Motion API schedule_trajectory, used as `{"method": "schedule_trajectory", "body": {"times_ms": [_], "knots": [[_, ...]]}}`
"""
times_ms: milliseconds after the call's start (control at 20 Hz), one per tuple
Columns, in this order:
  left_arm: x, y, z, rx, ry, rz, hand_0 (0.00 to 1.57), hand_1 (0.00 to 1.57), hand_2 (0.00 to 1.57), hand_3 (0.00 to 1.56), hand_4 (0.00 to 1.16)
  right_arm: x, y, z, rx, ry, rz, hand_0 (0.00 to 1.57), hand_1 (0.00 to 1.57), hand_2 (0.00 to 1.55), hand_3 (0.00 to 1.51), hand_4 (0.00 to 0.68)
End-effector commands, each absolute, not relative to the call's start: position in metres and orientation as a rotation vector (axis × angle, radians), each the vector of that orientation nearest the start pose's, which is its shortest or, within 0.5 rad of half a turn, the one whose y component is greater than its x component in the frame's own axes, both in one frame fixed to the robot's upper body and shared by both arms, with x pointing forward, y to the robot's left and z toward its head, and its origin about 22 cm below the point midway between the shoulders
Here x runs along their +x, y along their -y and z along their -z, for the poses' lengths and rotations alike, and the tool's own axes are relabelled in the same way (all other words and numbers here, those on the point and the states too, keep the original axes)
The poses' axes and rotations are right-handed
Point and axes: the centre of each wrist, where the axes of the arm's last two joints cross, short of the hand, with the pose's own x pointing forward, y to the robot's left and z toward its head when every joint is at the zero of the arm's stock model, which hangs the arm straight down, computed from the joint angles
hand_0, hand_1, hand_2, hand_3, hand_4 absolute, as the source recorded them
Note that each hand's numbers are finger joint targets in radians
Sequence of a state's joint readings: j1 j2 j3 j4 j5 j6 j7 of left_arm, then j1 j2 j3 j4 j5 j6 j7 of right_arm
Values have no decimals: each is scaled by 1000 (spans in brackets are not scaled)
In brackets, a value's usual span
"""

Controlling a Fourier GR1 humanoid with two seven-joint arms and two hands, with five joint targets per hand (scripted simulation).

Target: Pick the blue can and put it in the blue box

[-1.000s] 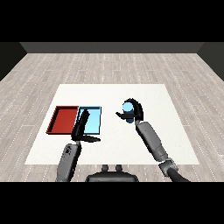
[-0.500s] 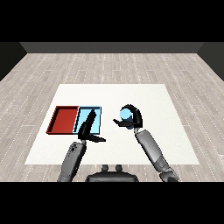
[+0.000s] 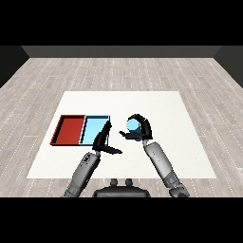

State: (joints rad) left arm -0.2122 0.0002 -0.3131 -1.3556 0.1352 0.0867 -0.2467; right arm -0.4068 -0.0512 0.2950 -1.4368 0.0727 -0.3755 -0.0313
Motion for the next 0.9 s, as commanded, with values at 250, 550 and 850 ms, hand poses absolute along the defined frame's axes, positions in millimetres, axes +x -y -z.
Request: {"method": "schedule_trajectory", "body": {"times_ms": [250,550,850], "knots": [[281,-114,23,-326,1737,140,0,0,0,0,0,305,112,-81,-51,1905,-221,1493,1493,1469,1401,610],[265,-103,25,-355,1677,146,0,0,0,0,0,294,114,-82,-32,1931,-199,1481,1481,1465,1399,605],[276,-110,23,-335,1669,121,0,0,0,0,0,302,95,-75,-2,1931,-217,1475,1475,1457,1391,606]]}}
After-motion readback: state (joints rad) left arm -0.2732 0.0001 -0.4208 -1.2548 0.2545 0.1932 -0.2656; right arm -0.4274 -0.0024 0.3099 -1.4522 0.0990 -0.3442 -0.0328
